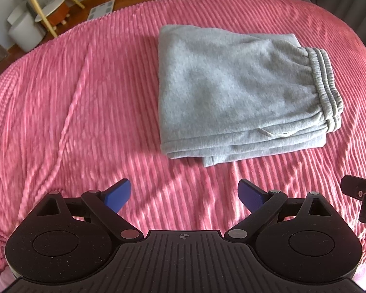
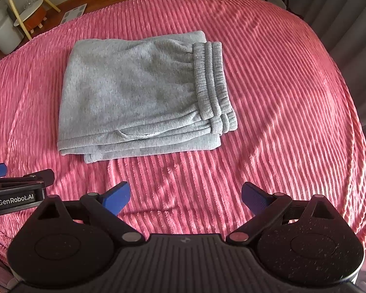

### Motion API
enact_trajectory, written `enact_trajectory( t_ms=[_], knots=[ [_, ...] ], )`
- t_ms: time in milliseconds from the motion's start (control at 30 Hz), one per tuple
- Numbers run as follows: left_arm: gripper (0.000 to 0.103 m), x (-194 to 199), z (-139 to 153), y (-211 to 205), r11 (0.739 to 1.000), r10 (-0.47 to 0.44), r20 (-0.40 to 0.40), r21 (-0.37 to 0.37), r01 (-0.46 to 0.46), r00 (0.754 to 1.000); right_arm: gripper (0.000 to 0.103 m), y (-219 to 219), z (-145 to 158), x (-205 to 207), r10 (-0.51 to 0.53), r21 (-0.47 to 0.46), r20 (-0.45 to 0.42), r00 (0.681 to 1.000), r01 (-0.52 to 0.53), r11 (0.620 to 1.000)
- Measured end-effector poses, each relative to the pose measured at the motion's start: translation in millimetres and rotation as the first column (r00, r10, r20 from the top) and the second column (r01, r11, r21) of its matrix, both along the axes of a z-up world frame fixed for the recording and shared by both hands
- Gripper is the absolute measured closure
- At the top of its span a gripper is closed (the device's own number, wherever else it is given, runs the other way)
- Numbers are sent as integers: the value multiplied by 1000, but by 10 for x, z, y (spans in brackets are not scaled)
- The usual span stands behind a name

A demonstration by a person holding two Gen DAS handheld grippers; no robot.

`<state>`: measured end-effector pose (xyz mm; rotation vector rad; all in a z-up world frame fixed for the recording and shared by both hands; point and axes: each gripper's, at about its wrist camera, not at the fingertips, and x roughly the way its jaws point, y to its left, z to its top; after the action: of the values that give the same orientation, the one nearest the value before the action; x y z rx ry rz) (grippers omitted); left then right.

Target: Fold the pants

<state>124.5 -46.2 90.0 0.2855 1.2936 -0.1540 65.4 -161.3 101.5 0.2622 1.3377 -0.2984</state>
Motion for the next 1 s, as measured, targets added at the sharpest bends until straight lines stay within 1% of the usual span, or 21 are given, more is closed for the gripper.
enact_trajectory(
  t_ms=[1000],
  knots=[
    [5,-42,37,-35,1000,-1,-2,-11,1,1000,5,-47,19,-34,-1,2,4,1000,1,1000]
  ],
)
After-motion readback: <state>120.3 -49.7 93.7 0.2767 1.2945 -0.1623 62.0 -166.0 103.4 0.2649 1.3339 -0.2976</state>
